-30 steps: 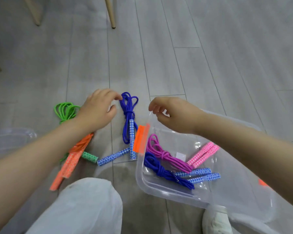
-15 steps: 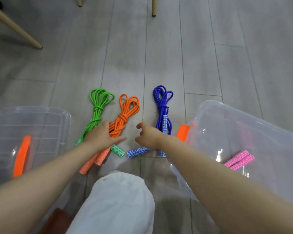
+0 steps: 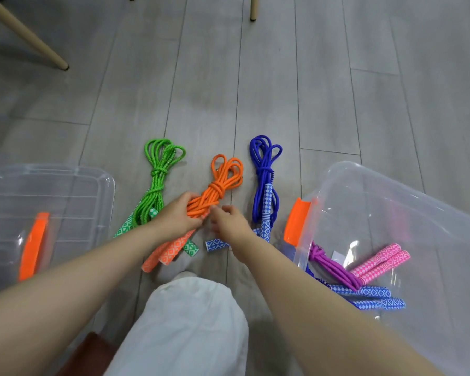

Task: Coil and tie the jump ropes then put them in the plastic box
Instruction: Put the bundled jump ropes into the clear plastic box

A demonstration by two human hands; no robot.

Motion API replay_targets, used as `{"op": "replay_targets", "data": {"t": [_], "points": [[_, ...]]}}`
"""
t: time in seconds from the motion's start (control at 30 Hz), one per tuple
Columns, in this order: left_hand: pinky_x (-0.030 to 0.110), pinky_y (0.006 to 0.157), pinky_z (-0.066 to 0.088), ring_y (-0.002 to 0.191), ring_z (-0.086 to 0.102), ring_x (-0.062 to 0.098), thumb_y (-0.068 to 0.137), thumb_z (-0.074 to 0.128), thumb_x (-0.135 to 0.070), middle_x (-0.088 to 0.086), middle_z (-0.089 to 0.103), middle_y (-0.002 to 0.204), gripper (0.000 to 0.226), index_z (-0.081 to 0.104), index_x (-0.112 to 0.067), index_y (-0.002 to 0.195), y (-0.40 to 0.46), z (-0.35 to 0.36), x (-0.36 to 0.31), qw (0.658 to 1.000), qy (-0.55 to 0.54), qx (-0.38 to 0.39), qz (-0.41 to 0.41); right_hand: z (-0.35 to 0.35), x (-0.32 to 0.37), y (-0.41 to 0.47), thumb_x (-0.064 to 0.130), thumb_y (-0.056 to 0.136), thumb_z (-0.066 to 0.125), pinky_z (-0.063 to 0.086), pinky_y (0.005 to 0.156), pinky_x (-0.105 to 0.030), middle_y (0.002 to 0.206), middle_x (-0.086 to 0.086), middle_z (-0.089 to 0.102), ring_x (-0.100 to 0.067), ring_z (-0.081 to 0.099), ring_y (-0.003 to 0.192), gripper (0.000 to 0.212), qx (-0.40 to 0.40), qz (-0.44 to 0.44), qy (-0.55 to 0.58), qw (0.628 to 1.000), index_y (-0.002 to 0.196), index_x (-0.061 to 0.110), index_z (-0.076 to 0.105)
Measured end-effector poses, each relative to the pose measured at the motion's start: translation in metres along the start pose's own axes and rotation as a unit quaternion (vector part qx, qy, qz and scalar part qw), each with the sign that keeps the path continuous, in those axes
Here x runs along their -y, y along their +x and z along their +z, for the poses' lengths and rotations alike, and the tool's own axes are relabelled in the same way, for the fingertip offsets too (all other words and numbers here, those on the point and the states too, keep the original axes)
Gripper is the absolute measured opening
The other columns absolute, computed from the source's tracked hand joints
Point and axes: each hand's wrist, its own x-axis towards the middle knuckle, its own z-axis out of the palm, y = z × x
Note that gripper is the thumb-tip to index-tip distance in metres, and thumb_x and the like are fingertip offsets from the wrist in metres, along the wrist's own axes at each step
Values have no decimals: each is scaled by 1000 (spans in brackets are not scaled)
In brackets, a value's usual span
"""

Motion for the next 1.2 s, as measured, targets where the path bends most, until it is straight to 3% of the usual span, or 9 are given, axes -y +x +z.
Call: {"op": "replay_targets", "data": {"t": [0.1,0.2,0.3,0.4,0.6,0.73,0.83,0.97,1.2], "points": [[36,86,54,92,67,9,73,74,-9,-3,70,105,51,53,-32,114,-9,10,-12,998,-39,12,42,-2,3,6,55,70,66,48,68,-32,97,-8,68,-21,65,79,58,5,10,105,994,109,11,63],[35,88,53,98,66,11,63,74,-23,-1,67,111,61,50,-32,118,-18,25,-31,994,-88,-3,63,-10,12,5,33,82,69,54,77,-41,92,-12,70,-28,68,86,22,-11,-10,162,987,94,15,65],[20,90,45,106,59,7,65,83,-29,3,56,120,71,47,-25,125,-26,38,-45,992,-96,-25,76,-23,19,1,19,84,69,58,77,-41,87,-13,69,-28,69,82,16,-34,-27,201,979,97,11,65],[11,93,39,105,52,-9,71,65,-47,1,48,117,59,49,-26,123,-36,32,-62,984,-91,-41,147,-36,31,-10,14,88,65,55,65,-34,76,-9,64,-21,64,66,12,-4,-41,230,972,99,10,60],[15,94,36,104,46,1,89,43,-32,-5,47,102,23,62,-30,102,-31,-8,-88,955,-58,-178,229,-61,68,-39,10,90,61,53,72,-39,83,-12,67,-22,63,68,4,66,-60,202,975,94,10,60],[32,102,36,112,51,25,72,48,-10,4,53,117,46,57,-10,117,-26,-44,-127,903,122,-240,336,-87,94,-70,10,93,55,53,70,-36,76,-9,63,-20,61,64,6,154,-42,177,971,88,9,58],[44,116,22,140,32,30,73,53,-20,8,38,150,70,42,-11,142,-25,-60,-158,831,337,-175,405,-114,111,-94,12,94,51,52,65,-31,71,-7,62,-19,60,62,9,246,-32,127,960,87,9,57],[45,120,11,146,23,24,79,45,-49,1,34,155,77,32,-21,149,-24,-50,-191,757,481,-93,432,-153,127,-118,15,94,51,52,70,-27,69,-4,65,-16,60,64,11,305,1,34,952,90,9,59],[35,105,37,107,61,16,78,35,-64,-9,67,108,61,47,-32,128,-37,-5,-244,772,464,52,431,-236,119,-139,20,94,52,54,60,-23,80,-7,67,-13,63,63,18,347,55,-125,928,103,7,62]]}}
